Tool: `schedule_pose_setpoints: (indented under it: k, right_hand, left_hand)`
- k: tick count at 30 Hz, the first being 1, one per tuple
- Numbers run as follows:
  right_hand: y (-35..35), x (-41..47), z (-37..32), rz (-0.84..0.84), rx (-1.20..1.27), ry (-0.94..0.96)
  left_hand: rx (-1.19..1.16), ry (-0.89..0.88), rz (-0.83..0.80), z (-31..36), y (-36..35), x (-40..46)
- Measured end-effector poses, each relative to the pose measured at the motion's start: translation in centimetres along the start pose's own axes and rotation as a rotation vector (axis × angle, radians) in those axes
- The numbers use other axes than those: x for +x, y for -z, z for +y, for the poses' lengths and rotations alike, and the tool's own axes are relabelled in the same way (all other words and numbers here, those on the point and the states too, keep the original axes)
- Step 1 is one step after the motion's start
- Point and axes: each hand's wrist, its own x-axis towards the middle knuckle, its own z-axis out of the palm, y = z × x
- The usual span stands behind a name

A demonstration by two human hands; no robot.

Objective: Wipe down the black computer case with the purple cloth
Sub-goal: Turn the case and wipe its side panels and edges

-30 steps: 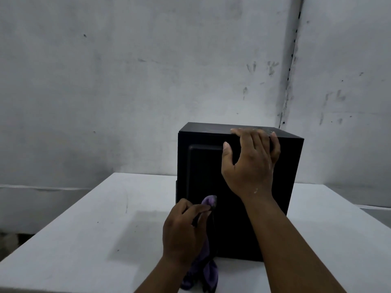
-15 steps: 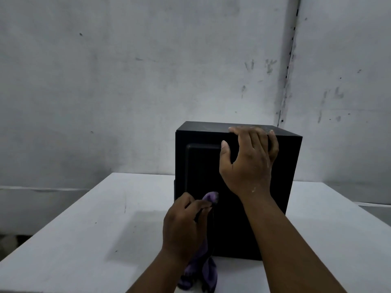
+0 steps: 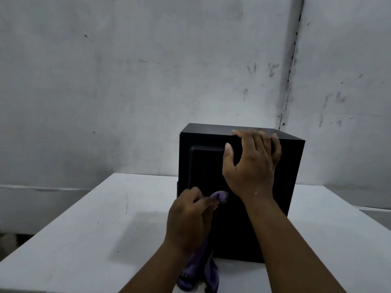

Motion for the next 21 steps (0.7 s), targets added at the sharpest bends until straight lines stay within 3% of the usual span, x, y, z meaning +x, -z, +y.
schedule_pose_setpoints:
  k: [4, 11, 21]
  right_hand:
    - [0.0, -0.1, -0.1, -0.007, 0.002, 0.001]
    - [0.0, -0.1, 0.1, -0.012, -0.009, 0.006]
    - [-0.1, -0.1, 0.2, -0.011, -0.002, 0.001]
  left_hand:
    - [0.048, -0.027, -0.067, 0.0, 0.3, -0.1]
    - [-0.016, 0.083, 0.057, 0.3, 0.4, 1.3]
    - [0.013, 0.037, 0.071, 0.3, -0.2, 0.6]
